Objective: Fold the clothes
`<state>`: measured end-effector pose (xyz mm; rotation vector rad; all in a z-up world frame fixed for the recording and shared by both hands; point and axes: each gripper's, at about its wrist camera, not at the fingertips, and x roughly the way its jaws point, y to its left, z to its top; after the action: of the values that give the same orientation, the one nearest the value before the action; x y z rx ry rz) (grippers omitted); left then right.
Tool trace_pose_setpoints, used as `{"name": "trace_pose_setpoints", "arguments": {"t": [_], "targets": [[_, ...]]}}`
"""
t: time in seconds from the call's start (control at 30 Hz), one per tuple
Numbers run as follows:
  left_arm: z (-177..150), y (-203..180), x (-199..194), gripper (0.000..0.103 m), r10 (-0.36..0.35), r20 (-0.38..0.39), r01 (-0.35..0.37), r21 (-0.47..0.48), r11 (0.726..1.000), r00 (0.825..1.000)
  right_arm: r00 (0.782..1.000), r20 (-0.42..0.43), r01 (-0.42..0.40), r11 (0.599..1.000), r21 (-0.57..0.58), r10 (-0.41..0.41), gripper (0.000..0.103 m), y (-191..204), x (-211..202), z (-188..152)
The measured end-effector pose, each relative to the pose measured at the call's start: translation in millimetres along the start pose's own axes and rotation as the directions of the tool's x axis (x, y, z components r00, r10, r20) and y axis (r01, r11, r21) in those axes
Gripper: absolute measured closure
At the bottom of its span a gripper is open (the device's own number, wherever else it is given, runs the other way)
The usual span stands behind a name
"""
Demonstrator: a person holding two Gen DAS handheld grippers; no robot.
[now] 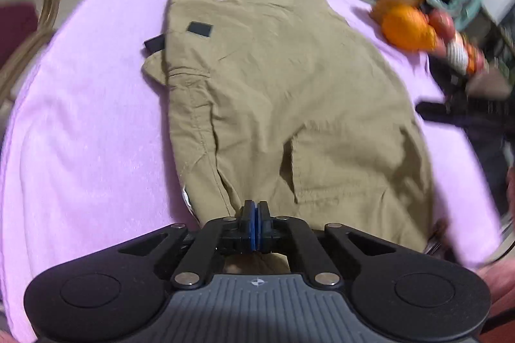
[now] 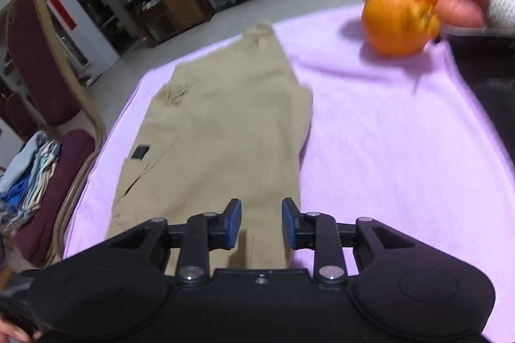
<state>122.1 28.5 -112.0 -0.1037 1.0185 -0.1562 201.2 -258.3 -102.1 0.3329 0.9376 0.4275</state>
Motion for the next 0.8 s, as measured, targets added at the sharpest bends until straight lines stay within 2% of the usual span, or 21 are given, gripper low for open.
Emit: {"name": "trace_pose_setpoints", "arguments": {"t": [0.07, 0.13, 0.2, 0.23, 0.3, 0.37, 0.43, 0.47, 0.5, 0.57, 0.63, 0.67, 0.7, 0.77, 0.8], "targets": [[0.5, -2.1, 1.1, 0.103, 0.016, 0.003, -0.016, 0.023, 1.000, 1.000, 0.989, -0.016, -0.147, 0.988, 0.053, 0.149, 0.075, -0.4, 6.3, -4.5], [2.6, 3.6, 2.0, 0.103, 0.006, -0.001, -0.006, 0.004, 1.000, 1.000, 0.950, -0.069, -0.294, 0.949, 0.116, 0.303, 0.075, 2.5, 20.4, -9.8], [1.5, 10.0, 1.8, 0.099, -0.006, 0.000, 0.006, -0.010, 1.000, 1.000, 0.904, -0.179, -0.361, 0.918, 0.166, 0.388, 0.074, 6.5, 44.9, -15.4], [1.3, 12.0, 1.9, 0.098, -0.015, 0.002, 0.015, -0.018, 1.000, 1.000, 0.893, -0.237, -0.346, 0.921, 0.177, 0.381, 0.075, 5.3, 58.4, -19.0], [1.8, 15.7, -0.8, 0.097, -0.028, 0.015, 0.029, -0.034, 0.999, 0.999, 0.908, -0.263, -0.284, 0.940, 0.189, 0.327, 0.103, -7.3, 75.5, -19.1], [3.5, 19.3, -8.2, 0.099, -0.033, 0.046, 0.035, -0.047, 0.998, 0.998, 0.945, -0.171, -0.232, 0.941, 0.248, 0.278, 0.103, -32.3, 74.8, -6.1], [9.4, 26.3, -28.2, 0.100, -0.067, 0.134, 0.076, -0.062, 0.995, 0.989, 0.992, -0.039, -0.106, 0.955, 0.277, 0.122, 0.102, -51.6, 53.2, 10.2], [14.7, 28.8, -39.1, 0.099, -0.086, 0.183, 0.099, -0.062, 0.993, 0.979, 0.999, 0.024, -0.038, 0.956, 0.291, 0.032, 0.097, -60.0, 40.7, 18.3], [21.3, 30.2, -48.8, 0.099, -0.098, 0.228, 0.113, -0.054, 0.992, 0.969, 0.997, 0.075, -0.005, 0.955, 0.298, -0.019, 0.097, -64.5, 28.7, 26.0], [39.1, 28.8, -59.5, 0.099, -0.101, 0.284, 0.113, -0.027, 0.993, 0.954, 0.989, 0.147, -0.038, 0.963, 0.265, -0.001, 0.096, -60.1, 7.1, 39.5], [58.7, 23.7, -53.2, 0.099, -0.100, 0.278, 0.103, 0.005, 0.995, 0.955, 0.980, 0.192, -0.082, 0.982, 0.170, 0.049, 0.094, -43.4, -7.9, 50.7], [68.5, 20.9, -49.0, 0.099, -0.100, 0.271, 0.098, 0.021, 0.995, 0.957, 0.978, 0.196, -0.100, 0.989, 0.110, 0.077, 0.087, -33.5, -10.9, 55.0], [74.0, 17.1, -38.6, 0.099, -0.126, 0.242, 0.116, 0.056, 0.992, 0.962, 0.977, 0.183, -0.120, 0.991, 0.056, 0.108, 0.079, -23.4, -10.1, 57.7], [82.6, 8.9, -14.3, 0.099, -0.191, 0.166, 0.170, 0.134, 0.976, 0.968, 0.979, 0.105, -0.176, 0.984, -0.014, 0.177, 0.078, -4.3, 4.6, 59.9], [81.6, 6.9, -2.4, 0.099, -0.253, 0.119, 0.233, 0.161, 0.959, 0.960, 0.974, 0.040, -0.225, 0.974, -0.003, 0.225, 0.078, 0.5, 18.3, 59.8]]}}
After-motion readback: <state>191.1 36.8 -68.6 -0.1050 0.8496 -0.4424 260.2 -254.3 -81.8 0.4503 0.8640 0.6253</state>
